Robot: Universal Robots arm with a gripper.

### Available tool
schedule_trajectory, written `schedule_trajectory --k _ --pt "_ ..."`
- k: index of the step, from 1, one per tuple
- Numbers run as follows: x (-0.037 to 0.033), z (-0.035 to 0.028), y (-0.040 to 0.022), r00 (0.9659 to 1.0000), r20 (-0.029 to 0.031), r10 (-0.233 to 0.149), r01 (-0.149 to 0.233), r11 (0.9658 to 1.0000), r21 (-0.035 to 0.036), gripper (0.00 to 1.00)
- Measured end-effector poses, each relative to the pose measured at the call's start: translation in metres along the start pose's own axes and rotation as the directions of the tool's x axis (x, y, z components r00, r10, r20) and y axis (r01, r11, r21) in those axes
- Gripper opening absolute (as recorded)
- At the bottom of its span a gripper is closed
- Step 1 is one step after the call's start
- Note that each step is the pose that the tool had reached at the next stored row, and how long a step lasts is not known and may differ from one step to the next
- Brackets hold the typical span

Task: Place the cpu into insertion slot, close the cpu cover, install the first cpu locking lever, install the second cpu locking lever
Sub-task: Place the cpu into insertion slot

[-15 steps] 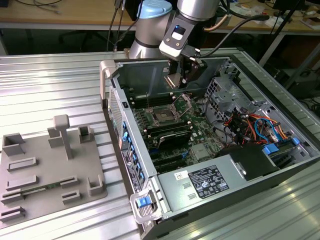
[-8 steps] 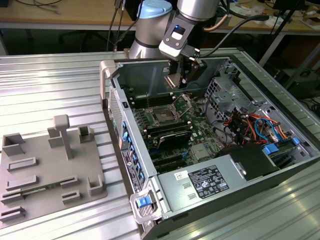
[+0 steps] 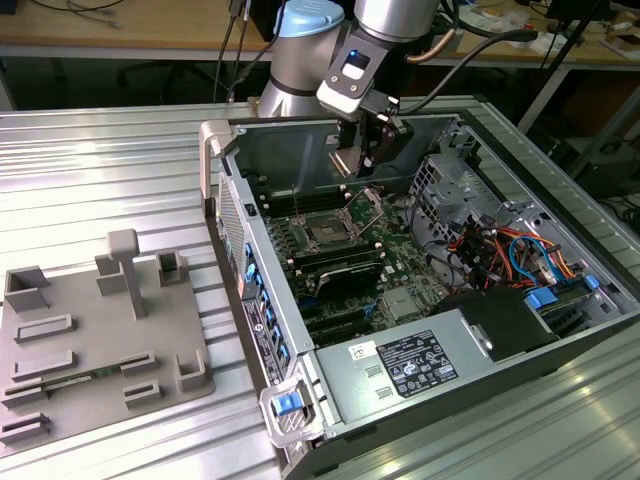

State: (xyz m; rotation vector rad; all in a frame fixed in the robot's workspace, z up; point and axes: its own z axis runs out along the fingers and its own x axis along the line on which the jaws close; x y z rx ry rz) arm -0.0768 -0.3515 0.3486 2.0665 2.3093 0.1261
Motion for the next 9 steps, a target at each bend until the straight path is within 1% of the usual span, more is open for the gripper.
schedule_trajectory --k 3,5,8,9 --pt "0.0000 0.0001 0.0000 0.9999 0.0012 0.013 -0.013 0.9999 -0.0003 0.55" --pt "0.0000 0.0002 0.0000 0.9994 0.0031 0.035 -0.035 0.9994 -0.0009 0.55" --pt "0.0000 0.0004 0.0000 0.9964 0.0073 0.084 -0.084 0.9965 -0.0023 0.55" --pt "-0.0001 0.0004 -0.0001 0.9961 0.0077 0.088 -0.088 0.9961 -0.0024 0.55"
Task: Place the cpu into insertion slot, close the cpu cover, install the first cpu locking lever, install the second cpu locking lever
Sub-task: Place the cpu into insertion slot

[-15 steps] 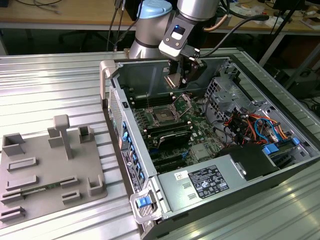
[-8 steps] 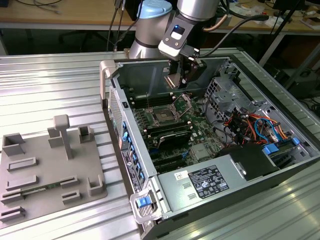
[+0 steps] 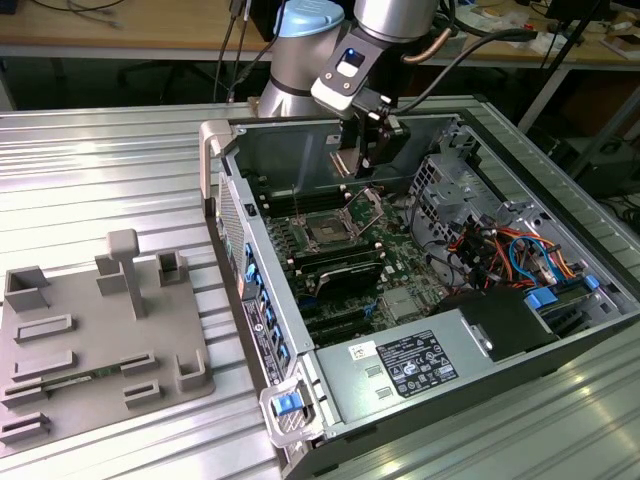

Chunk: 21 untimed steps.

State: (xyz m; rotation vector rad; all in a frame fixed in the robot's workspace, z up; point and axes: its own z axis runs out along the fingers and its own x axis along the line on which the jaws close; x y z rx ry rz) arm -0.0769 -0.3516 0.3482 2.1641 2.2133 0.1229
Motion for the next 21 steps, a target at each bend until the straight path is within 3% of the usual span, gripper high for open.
schedule_trajectory --k 21 --pt "-0.0001 0.0061 -0.0007 1.0000 0.0001 0.002 -0.002 1.0000 0.0024 0.55"
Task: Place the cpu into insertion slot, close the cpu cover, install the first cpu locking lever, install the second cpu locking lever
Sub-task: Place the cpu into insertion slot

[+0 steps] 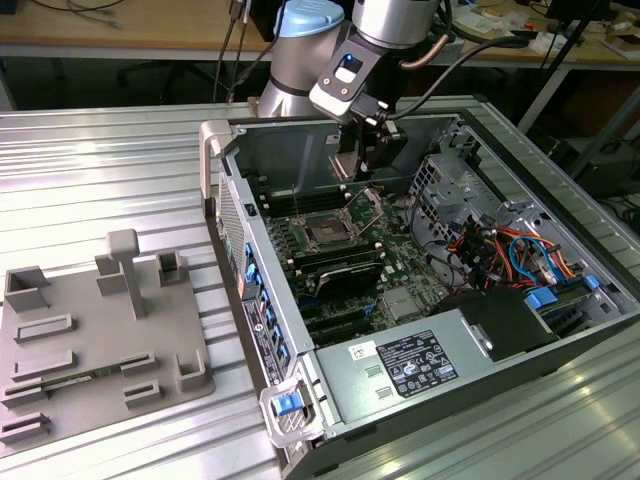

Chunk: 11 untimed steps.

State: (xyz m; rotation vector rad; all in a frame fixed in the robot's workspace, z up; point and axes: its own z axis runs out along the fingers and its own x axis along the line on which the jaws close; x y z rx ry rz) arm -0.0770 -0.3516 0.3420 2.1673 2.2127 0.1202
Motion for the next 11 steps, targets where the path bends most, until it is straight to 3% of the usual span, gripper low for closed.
schedule_trajectory --k 11 --pt "-0.0001 0.0050 -0.0004 1.0000 0.0000 0.000 0.000 1.0000 0.0000 0.55"
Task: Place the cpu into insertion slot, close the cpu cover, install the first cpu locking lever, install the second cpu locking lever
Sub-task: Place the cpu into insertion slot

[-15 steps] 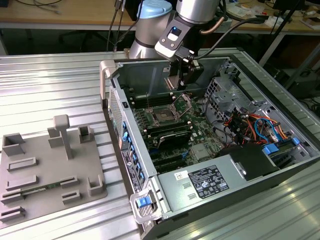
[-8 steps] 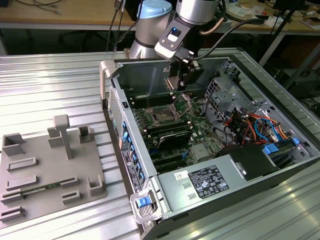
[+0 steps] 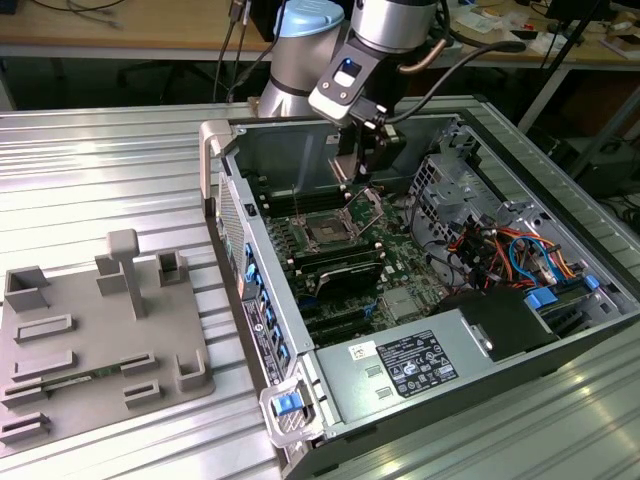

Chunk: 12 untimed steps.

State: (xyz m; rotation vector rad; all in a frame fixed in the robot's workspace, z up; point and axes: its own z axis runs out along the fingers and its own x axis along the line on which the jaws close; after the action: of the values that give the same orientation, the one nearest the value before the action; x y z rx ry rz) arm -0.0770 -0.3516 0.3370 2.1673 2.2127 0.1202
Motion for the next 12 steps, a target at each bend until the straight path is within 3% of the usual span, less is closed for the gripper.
schedule_trajectory --k 12 --pt "-0.0002 0.0084 -0.0007 1.0000 0.0000 0.000 0.000 1.0000 0.0007 0.55"
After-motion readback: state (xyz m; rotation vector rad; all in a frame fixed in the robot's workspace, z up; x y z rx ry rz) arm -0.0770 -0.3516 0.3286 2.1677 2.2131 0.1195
